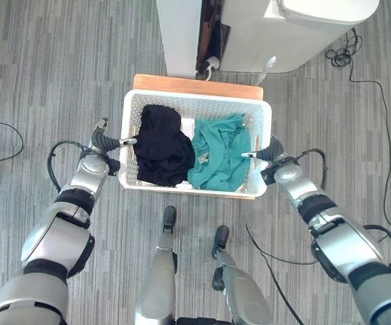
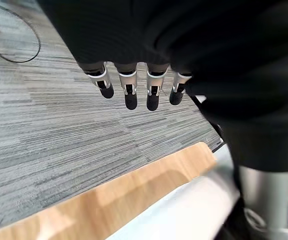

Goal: Grab the laundry basket,head to the washer,open it,put in the laundry and shut it.

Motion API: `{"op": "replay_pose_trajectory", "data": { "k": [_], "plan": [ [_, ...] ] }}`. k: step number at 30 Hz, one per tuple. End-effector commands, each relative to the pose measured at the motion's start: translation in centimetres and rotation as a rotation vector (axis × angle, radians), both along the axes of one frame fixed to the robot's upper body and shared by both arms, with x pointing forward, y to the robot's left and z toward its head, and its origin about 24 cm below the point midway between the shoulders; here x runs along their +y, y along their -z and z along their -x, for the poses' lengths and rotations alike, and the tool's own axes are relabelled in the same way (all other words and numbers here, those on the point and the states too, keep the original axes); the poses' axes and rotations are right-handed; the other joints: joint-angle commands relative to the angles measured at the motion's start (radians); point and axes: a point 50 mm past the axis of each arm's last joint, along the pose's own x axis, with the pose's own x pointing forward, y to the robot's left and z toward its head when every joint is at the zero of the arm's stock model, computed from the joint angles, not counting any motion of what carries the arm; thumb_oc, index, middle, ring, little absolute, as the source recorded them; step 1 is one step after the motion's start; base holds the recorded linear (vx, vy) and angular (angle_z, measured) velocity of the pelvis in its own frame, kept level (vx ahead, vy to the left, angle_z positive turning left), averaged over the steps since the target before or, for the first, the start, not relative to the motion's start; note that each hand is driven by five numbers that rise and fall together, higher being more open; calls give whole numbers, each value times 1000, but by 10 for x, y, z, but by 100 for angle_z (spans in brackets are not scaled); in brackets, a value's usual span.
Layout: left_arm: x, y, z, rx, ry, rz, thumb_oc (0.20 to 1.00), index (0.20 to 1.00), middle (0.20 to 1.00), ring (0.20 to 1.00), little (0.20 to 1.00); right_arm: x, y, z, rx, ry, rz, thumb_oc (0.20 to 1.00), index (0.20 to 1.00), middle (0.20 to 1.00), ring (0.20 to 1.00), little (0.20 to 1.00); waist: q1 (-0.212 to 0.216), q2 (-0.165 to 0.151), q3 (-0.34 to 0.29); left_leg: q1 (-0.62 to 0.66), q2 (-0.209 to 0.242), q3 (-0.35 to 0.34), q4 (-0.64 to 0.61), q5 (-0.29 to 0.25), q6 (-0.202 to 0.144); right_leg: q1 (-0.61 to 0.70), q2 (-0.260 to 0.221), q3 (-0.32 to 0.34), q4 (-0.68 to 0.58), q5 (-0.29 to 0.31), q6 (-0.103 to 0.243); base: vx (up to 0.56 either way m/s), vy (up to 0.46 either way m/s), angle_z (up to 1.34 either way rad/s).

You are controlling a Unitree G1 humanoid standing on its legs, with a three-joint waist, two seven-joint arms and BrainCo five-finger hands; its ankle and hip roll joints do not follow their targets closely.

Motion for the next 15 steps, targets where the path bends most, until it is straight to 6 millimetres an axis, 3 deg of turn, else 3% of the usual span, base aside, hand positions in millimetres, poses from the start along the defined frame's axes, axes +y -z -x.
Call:
{"op": "replay_pose_trajectory", "data": {
  "k": [1,7,15],
  "plan": [
    [-6,-21,-9,-24,-1,-31,1000,1000,1000,1000,1000,13,-25,-9,-64,-49,-18,1000,1000,1000,1000,1000,3,-14,-12,-19,14,-1,28,-26,-14,-82,-101,17,54,58,81,0,0,0],
    [-11,-33,-14,-13,0,-61,1000,1000,1000,1000,1000,25,-32,-14,-52,-64,-17,1000,1000,1000,1000,1000,-1,-23,-9,-31,16,-5,16,-16,-17,-92,-95,15,44,64,83,0,0,0],
    [-18,-19,-15,149,33,-183,1000,1000,1000,1000,1000,38,-26,-17,23,-80,32,1000,1000,1000,1000,1000,-13,-29,-4,-40,15,-3,8,-10,-14,-103,-89,21,42,67,81,3,1,0]
  ]
}}
